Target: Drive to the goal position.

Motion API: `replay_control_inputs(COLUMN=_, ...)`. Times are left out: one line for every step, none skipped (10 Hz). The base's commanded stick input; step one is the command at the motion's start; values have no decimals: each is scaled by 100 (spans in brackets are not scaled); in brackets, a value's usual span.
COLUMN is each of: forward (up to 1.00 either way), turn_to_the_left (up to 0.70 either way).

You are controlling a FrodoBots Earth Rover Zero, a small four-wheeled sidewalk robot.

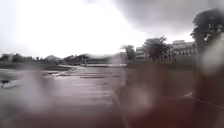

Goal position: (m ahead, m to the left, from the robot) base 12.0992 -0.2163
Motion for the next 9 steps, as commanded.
replay_control_inputs(forward=45, turn_to_the_left=0)
replay_control_inputs(forward=45, turn_to_the_left=0)
replay_control_inputs(forward=45, turn_to_the_left=0)
replay_control_inputs(forward=45, turn_to_the_left=0)
replay_control_inputs(forward=45, turn_to_the_left=0)
replay_control_inputs(forward=45, turn_to_the_left=0)
replay_control_inputs(forward=45, turn_to_the_left=0)
replay_control_inputs(forward=45, turn_to_the_left=0)
replay_control_inputs(forward=45, turn_to_the_left=0)
